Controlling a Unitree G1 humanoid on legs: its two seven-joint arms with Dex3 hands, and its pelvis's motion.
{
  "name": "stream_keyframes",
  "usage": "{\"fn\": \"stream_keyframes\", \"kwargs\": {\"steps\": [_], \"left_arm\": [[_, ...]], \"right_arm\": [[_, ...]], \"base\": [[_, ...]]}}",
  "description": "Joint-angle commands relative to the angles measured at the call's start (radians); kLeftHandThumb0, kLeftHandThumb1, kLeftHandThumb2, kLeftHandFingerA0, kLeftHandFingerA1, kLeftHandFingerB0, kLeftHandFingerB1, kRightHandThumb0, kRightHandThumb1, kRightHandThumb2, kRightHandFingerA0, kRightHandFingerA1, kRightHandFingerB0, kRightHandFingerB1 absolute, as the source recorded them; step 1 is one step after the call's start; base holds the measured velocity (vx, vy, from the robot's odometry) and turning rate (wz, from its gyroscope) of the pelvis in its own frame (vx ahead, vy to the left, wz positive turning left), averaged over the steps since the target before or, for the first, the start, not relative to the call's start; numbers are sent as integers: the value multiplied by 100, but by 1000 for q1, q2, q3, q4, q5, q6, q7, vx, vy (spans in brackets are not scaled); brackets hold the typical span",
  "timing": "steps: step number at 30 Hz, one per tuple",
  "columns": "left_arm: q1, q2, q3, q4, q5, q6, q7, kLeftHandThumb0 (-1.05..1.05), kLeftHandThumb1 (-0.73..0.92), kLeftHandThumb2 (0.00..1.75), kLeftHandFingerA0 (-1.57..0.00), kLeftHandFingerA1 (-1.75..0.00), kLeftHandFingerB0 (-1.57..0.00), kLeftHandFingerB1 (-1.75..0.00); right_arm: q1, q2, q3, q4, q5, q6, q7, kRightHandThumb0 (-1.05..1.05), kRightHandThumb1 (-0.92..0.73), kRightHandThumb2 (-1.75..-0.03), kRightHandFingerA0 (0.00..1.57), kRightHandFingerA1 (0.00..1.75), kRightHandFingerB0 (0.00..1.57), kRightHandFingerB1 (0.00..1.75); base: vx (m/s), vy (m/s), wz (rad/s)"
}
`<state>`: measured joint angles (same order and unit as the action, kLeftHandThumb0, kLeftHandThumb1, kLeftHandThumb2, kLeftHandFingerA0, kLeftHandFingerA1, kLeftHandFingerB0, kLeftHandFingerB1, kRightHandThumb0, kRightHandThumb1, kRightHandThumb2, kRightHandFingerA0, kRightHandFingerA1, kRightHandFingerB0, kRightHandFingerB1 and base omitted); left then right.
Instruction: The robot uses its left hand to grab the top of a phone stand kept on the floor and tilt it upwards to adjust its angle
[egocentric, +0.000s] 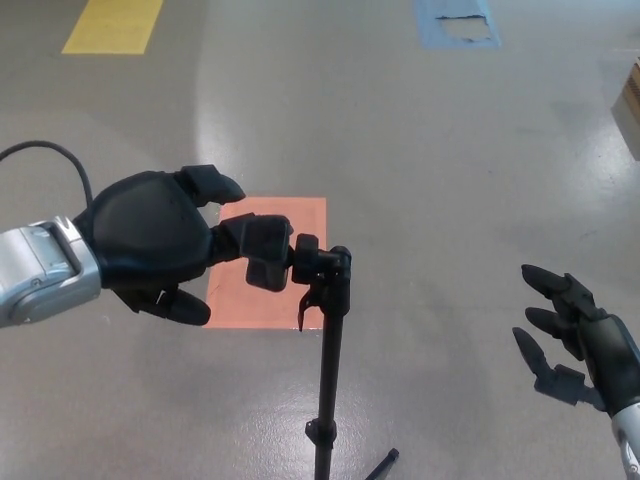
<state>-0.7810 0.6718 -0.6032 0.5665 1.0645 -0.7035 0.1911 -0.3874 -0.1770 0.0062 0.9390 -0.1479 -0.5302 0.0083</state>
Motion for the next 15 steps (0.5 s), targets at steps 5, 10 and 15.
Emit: {"fn": "stream_keyframes", "kwargs": {"steps": [5,10,15], "left_arm": [[35,18,-8,-4,15,15,-13,-84,89,69,-19,-28,-1,-19],[45,21,-6,-8,18,20,-10,-82,87,68,-16,-27,-2,-19],[50,24,3,-20,11,21,-27,-82,87,68,-19,-29,-5,-20]], "right_arm": [[-10,-11,-9,14,8,1,1,-66,-83,-64,26,36,15,29],[-11,-12,-8,15,3,0,-3,-66,-83,-64,26,36,16,29],[-15,-10,-13,17,11,1,5,-66,-82,-64,25,36,15,29]], "base": [[0,0,0],[0,0,0],[0,0,0]]}}
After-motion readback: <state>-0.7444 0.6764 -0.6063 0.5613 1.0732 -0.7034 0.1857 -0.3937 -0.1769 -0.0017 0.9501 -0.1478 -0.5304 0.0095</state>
